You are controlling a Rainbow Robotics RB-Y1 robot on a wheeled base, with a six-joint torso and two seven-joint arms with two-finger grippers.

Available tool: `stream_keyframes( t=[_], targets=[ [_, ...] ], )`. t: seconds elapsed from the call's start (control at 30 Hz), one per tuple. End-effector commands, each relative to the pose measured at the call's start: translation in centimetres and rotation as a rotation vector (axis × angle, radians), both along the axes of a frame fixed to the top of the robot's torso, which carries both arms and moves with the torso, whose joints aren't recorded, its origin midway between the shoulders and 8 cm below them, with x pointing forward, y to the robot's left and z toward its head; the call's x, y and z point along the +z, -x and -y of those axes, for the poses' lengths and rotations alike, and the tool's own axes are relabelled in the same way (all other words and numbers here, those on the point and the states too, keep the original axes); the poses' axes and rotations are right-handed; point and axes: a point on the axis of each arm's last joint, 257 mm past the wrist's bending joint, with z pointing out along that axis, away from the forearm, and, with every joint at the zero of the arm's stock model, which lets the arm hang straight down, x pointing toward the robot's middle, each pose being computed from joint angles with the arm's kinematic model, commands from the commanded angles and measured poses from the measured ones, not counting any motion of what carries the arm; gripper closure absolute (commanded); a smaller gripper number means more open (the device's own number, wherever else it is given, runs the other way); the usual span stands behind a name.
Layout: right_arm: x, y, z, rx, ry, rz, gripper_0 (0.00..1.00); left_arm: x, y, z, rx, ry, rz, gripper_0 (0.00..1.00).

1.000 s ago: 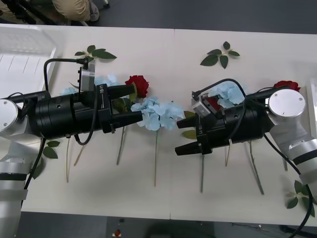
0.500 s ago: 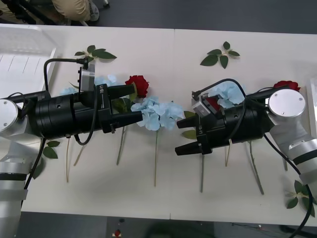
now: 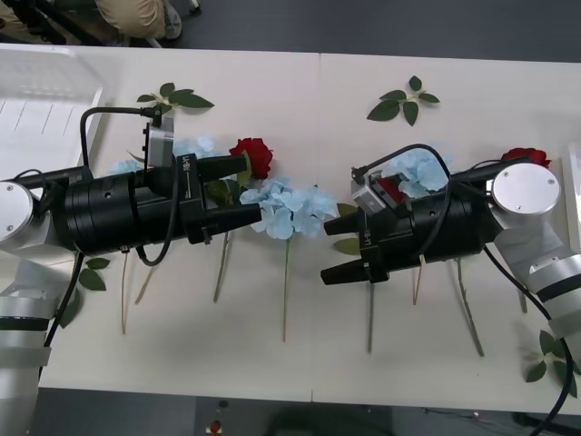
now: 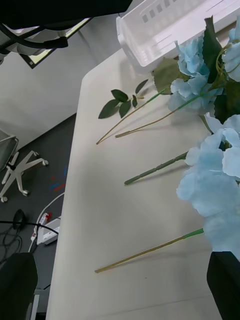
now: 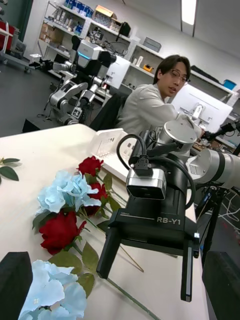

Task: Put the red flowers into the right box and the blue flowers into the left box

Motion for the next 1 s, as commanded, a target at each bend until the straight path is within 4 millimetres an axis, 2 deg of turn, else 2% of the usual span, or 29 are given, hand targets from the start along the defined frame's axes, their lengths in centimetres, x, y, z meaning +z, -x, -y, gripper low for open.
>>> stream_keyframes(
  t=[0.03, 0.17, 0.27, 0.3, 0.37, 0.47, 0.6, 0.73, 0.83, 0.93, 1.0],
  targets=[
    [2.0, -0.9, 0.1, 0.018, -0.001, 0.079, 0.00, 1.6, 0.1, 0.0, -0.003, 0.000, 0.060, 0.00],
    [5.3, -2.4, 1.2, 0.026, 0.024, 0.186, 0.00, 1.6, 0.1, 0.0, -0.003, 0.000, 0.060, 0.00],
    [7.7, -1.8, 2.7, 0.089, 0.085, 0.274, 0.00, 1.6, 0.1, 0.0, -0.003, 0.000, 0.060, 0.00],
    [8.5, -1.5, 3.0, 0.103, 0.097, 0.297, 0.00, 0.2, 0.3, -0.2, 0.001, 0.018, 0.013, 0.00],
    [9.8, -1.5, 3.8, 0.078, 0.112, 0.271, 0.00, 0.3, 0.5, -0.4, -0.005, 0.028, 0.006, 0.00],
    [11.3, -1.6, 5.2, -0.028, 0.118, 0.127, 0.00, 1.5, 0.8, -0.9, -0.017, 0.039, 0.026, 0.00],
    [12.6, -2.1, 6.9, -0.150, 0.112, -0.029, 0.00, 3.0, 0.9, -2.7, -0.005, -0.050, 0.111, 0.00],
    [14.1, -3.5, 9.3, -0.357, 0.124, -0.176, 0.00, 5.0, 1.7, -4.7, 0.001, -0.180, 0.233, 0.00],
    [14.7, -4.7, 10.7, -0.537, 0.143, -0.263, 0.00, 5.7, 1.9, -6.4, 0.022, -0.222, 0.131, 0.00],
    [14.1, -6.5, 12.8, -0.732, 0.173, -0.327, 0.00, 5.0, 1.4, -8.3, 0.057, -0.277, 0.022, 0.00],
    [13.6, -7.1, 13.8, -0.787, 0.191, -0.339, 0.00, 4.5, 1.0, -9.4, 0.084, -0.311, -0.020, 0.00]
  ],
)
